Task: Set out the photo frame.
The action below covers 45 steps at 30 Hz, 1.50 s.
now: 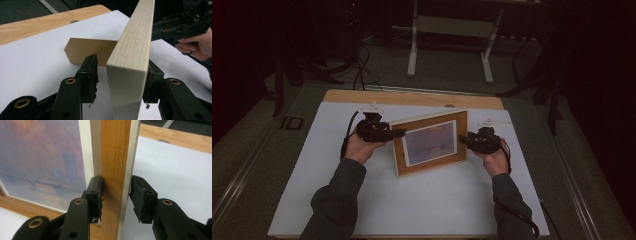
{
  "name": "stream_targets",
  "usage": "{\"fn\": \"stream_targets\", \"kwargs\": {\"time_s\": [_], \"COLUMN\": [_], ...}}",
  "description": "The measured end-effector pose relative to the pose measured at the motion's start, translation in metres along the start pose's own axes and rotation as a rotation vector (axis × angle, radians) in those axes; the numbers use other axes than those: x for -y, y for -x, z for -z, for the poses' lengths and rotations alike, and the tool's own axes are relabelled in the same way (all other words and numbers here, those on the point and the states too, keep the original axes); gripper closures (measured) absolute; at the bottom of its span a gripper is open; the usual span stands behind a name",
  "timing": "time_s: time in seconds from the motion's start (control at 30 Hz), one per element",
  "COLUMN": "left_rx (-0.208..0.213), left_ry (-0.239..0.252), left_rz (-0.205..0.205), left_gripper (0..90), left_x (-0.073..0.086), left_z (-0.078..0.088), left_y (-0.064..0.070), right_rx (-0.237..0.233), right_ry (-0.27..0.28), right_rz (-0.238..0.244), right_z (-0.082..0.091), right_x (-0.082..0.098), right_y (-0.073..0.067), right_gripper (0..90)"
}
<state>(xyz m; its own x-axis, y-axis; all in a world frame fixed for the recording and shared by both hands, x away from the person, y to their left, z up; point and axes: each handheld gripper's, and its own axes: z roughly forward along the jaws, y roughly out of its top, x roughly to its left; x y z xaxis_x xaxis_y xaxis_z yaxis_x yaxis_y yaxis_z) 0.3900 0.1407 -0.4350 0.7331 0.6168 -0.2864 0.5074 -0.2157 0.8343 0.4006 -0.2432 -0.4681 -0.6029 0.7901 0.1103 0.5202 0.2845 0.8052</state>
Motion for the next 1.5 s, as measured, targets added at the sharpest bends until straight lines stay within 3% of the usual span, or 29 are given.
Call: {"fn": "stream_targets", "kwargs": {"time_s": [0.03, 0.07, 0.17, 0.23, 0.33, 0.37, 0.6, 0.83, 0.93, 1.0, 1.1, 1.5], "left_rx": [0.005, 0.007, 0.008, 0.006, 0.003, 0.001, -0.005, -0.008, 0.021, 0.000, -0.006, 0.030], "left_ry": [-0.001, 0.006, 0.013, 0.016, 0.015, 0.015, 0.027, 0.070, 0.076, 0.076, 0.086, 0.112], "left_rz": [0.003, 0.007, 0.011, 0.013, 0.012, 0.012, 0.011, 0.038, 0.040, 0.023, 0.033, 0.063], "left_gripper": [54.3, 54.2, 56.7, 57.0, 56.6, 56.2, 54.4, 57.6, 65.4, 70.4, 69.7, 64.6], "left_x": [0.000, 0.000, 0.000, 0.000, 0.000, 0.000, 0.005, 0.016, 0.017, 0.015, 0.016, 0.014], "left_z": [0.000, 0.001, 0.001, 0.000, 0.001, 0.001, 0.008, 0.024, 0.025, 0.024, 0.023, 0.014], "left_y": [-0.001, -0.001, -0.002, -0.001, -0.001, -0.001, 0.002, -0.001, -0.002, 0.001, -0.002, -0.017], "right_rx": [0.005, 0.046, 0.059, 0.051, -0.008, -0.026, -0.130, -0.227, -0.259, -0.266, -0.275, -0.252], "right_ry": [-0.006, -0.016, -0.043, -0.046, -0.007, 0.007, 0.052, 0.032, -0.002, -0.002, 0.005, -0.018], "right_rz": [0.010, 0.017, -0.018, -0.057, -0.089, -0.081, -0.022, -0.042, -0.048, -0.046, -0.061, -0.010], "right_z": [0.001, 0.005, 0.006, 0.002, -0.001, -0.001, -0.006, -0.026, -0.033, -0.033, -0.027, -0.004], "right_x": [0.001, 0.004, 0.013, 0.021, 0.024, 0.023, -0.001, -0.012, -0.010, -0.008, -0.003, 0.017], "right_y": [-0.001, -0.001, 0.006, 0.014, 0.019, 0.020, 0.013, 0.017, 0.018, 0.017, 0.019, 0.007], "right_gripper": [69.0, 83.2, 84.6, 73.1, 67.1, 60.4, 42.9, 30.1, 35.1, 36.9, 43.9, 58.0]}}
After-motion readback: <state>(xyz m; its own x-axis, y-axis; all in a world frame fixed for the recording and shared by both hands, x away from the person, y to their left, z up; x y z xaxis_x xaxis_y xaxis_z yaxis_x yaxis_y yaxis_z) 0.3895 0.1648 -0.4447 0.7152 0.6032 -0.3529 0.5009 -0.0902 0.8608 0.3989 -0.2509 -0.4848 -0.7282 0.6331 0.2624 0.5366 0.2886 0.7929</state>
